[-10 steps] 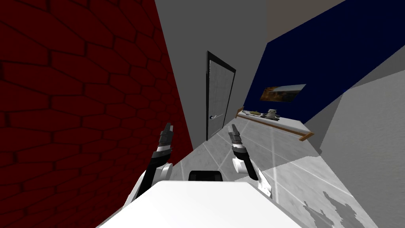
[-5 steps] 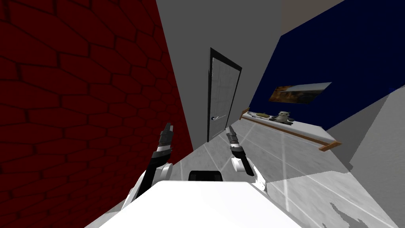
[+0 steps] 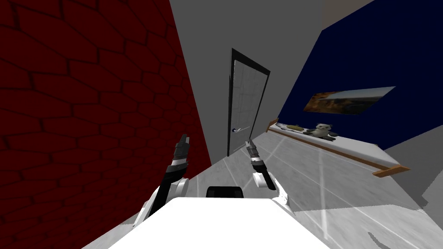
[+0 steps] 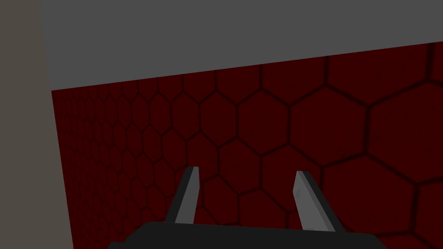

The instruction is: Pull the door open

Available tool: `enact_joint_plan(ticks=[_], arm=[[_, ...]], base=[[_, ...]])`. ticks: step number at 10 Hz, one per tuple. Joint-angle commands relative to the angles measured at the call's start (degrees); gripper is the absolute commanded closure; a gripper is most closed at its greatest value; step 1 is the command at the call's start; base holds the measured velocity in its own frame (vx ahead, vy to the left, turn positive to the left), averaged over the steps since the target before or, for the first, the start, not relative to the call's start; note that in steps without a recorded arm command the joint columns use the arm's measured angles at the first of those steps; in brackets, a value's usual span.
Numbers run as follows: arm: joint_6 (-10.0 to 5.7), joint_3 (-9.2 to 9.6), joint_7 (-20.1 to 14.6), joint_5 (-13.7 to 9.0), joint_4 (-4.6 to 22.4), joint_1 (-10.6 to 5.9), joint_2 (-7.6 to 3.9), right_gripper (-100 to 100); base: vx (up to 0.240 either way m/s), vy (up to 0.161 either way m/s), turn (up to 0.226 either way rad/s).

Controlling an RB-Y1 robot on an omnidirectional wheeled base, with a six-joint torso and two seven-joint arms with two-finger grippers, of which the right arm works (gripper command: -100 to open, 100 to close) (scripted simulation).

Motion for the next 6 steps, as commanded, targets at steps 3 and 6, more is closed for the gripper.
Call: enact_joint_plan(ticks=[3,6], arm=[[-0.63,0.39,-1.49,-0.38,5.33,-2.10,-1.40,-100],[-1.09,1.04,-2.93,-0.69,10.62,-4.11,-2.73,-100]], base=[[0.055,-0.062,0.102],[0.065,-0.095,0.144]])
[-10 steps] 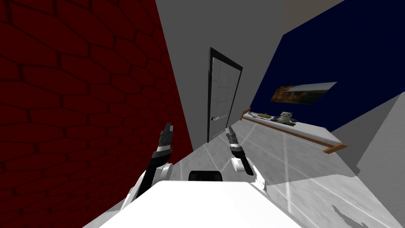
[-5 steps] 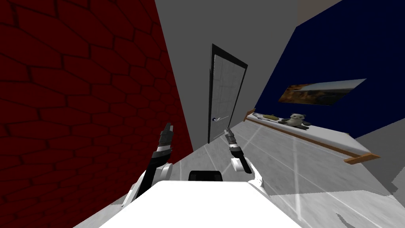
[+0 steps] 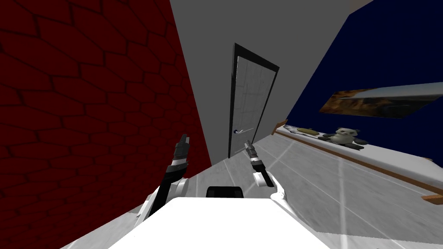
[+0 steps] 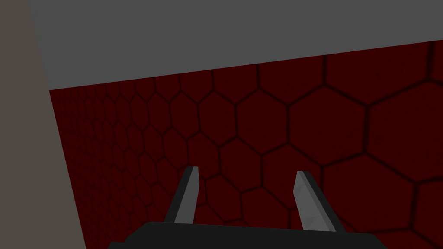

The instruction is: Pull the door open

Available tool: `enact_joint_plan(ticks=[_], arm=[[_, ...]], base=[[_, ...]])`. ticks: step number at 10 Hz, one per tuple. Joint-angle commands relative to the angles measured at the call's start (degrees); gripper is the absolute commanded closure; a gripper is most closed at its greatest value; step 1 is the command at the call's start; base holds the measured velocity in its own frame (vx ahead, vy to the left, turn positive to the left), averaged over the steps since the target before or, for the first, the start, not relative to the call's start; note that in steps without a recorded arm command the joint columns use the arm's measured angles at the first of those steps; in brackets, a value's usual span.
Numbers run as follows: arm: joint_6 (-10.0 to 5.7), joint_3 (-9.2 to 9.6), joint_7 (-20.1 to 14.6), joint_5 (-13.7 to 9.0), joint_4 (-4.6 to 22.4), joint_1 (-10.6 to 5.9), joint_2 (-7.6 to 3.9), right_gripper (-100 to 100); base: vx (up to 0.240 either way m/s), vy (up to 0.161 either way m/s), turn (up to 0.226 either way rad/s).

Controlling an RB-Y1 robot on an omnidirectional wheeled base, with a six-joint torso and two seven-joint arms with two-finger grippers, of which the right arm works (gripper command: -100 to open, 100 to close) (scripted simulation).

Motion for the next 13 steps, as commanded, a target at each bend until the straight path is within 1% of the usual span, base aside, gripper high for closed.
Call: enact_joint_plan(ticks=[1,2,3,5,6,7,13], arm=[[-0.32,0.42,-0.77,-0.13,2.73,-0.86,-0.63,-100],[-0.47,0.63,-1.24,-0.23,4.25,-1.52,-1.06,-100],[-0.47,0.63,-1.24,-0.23,4.46,-1.52,-1.06,-100],[-0.76,1.05,-2.17,-0.43,7.89,-2.82,-1.91,-100],[-0.91,1.26,-2.63,-0.53,9.28,-3.47,-2.33,-100],[-1.05,1.47,-3.10,-0.63,11.24,-4.12,-2.75,-100],[-1.86,2.63,-5.66,-1.18,20.75,-7.72,-5.05,-100]], base=[[0.062,-0.117,0.130],[0.066,-0.101,0.150],[0.043,-0.051,0.052],[0.050,-0.058,0.097],[0.067,-0.088,0.199],[0.059,-0.104,0.154],[0.057,-0.096,0.123]])
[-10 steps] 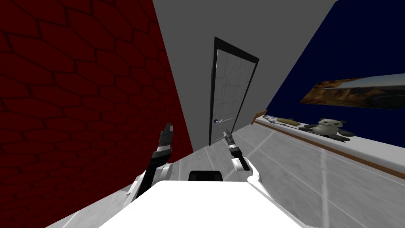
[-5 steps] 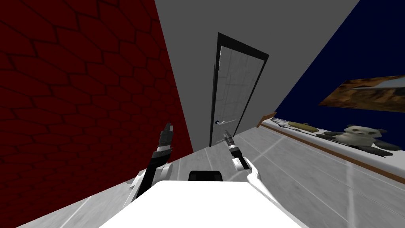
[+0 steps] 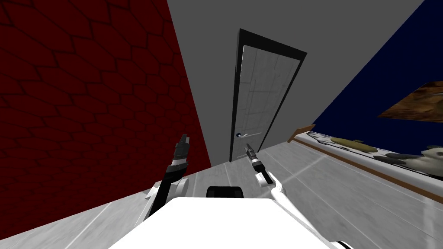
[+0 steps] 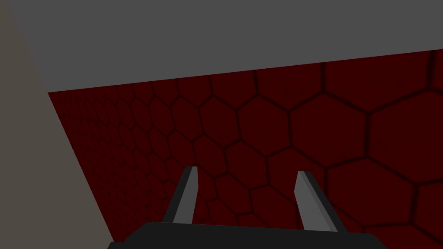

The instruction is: Pull the door open

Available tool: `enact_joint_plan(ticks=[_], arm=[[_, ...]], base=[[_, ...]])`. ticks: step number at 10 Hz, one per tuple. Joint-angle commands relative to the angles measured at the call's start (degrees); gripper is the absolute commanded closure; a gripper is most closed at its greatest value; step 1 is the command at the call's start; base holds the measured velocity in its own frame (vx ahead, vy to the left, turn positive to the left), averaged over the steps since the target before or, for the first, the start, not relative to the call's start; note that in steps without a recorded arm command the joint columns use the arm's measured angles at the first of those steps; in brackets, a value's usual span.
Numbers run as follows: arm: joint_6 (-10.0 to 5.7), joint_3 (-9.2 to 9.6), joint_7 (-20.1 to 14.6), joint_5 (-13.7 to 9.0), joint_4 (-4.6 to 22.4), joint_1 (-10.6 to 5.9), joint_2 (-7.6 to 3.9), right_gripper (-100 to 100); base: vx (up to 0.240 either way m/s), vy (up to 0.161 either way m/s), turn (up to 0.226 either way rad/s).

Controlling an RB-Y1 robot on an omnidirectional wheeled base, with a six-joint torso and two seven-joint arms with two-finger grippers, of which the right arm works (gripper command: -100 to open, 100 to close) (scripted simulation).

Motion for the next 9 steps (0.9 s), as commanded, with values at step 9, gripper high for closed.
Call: enact_joint_plan(ticks=[9], arm=[[-1.20,1.70,-3.62,-0.77,13.29,-4.83,-3.16,-100]], base=[[0.048,-0.097,0.116]])
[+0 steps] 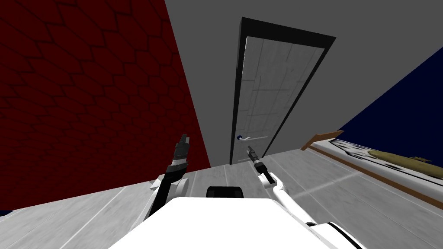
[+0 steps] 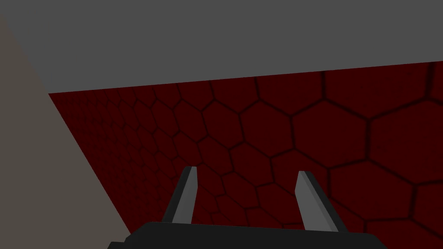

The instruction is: Pull the door open

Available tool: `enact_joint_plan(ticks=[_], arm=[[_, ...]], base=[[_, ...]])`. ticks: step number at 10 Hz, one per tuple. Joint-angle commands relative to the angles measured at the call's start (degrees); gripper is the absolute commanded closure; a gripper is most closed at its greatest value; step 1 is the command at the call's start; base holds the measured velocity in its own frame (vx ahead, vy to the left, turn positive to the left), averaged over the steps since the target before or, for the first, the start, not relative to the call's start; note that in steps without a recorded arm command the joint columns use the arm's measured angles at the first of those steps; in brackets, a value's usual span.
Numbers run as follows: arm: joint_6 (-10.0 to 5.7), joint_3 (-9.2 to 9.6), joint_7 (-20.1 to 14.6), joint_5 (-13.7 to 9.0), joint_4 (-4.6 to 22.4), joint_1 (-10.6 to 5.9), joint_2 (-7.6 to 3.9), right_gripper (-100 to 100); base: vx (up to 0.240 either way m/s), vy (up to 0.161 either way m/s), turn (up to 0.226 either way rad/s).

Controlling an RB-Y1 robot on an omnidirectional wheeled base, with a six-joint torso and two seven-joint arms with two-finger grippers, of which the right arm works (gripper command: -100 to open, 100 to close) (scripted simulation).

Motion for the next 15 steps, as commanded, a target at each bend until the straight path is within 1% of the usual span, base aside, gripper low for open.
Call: enact_joint_plan(ticks=[1,2,4,6,7,8,10,13,14,15], arm=[[0.04,0.34,-0.76,-0.16,2.21,-0.77,-0.67,-100],[-0.09,0.53,-1.17,-0.25,3.74,-1.36,-1.03,-100],[-0.21,0.70,-1.55,-0.34,5.13,-1.89,-1.36,-100],[-0.41,0.99,-2.19,-0.47,7.49,-2.79,-1.91,-100],[-0.05,0.87,-1.93,-0.44,6.13,-2.28,-1.76,-100],[-0.38,0.03,-1.82,-0.53,7.75,-3.07,-1.74,-100],[-0.97,-1.10,-1.59,-0.64,9.93,-4.12,-1.67,-100],[-2.07,-3.23,-1.16,-0.83,13.97,-6.08,-1.52,-100],[-2.07,-3.23,-1.16,-0.83,14.02,-6.08,-1.52,-100],[-2.45,-3.97,-1.01,-0.90,15.43,-6.76,-1.47,-100]], base=[[0.050,-0.109,0.119],[0.056,-0.122,0.138],[0.039,-0.080,0.067],[0.035,-0.068,0.082],[0.018,-0.039,0.023],[0.042,0.002,0.155],[0.075,0.000,0.123],[0.082,0.010,0.156],[0.062,-0.012,0.050],[0.057,-0.005,0.085]])
